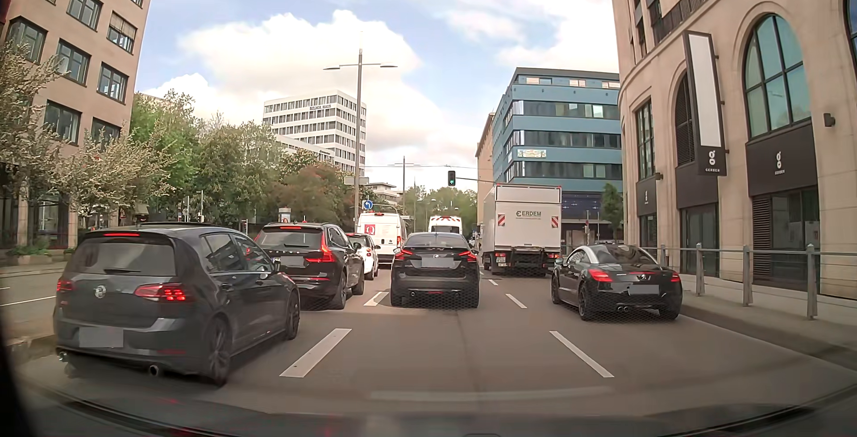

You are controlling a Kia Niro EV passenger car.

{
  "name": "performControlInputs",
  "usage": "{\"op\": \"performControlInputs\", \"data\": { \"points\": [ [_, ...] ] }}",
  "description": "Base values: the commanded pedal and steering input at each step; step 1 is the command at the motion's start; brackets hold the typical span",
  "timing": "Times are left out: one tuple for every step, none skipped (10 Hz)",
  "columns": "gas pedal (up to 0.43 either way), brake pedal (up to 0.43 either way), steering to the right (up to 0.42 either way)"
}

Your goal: Follow the waypoints while adhering to traffic rules and regulations

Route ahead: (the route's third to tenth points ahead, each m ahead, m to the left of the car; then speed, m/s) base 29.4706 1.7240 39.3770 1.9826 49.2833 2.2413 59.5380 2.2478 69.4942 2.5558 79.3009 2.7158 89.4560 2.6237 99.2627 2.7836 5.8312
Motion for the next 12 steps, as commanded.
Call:
{"op": "performControlInputs", "data": {
  "points": [
    [0.138, 0.0, 0.002],
    [0.138, 0.0, 0.002],
    [0.138, 0.0, 0.001],
    [0.138, 0.0, 0.0],
    [0.138, 0.0, 0.0],
    [0.138, 0.0, 0.0],
    [0.138, 0.0, 0.0],
    [0.138, 0.0, -0.001],
    [0.138, 0.0, -0.001],
    [0.138, 0.0, -0.001],
    [0.138, 0.0, -0.001],
    [0.138, 0.0, 0.0]
  ]
}}
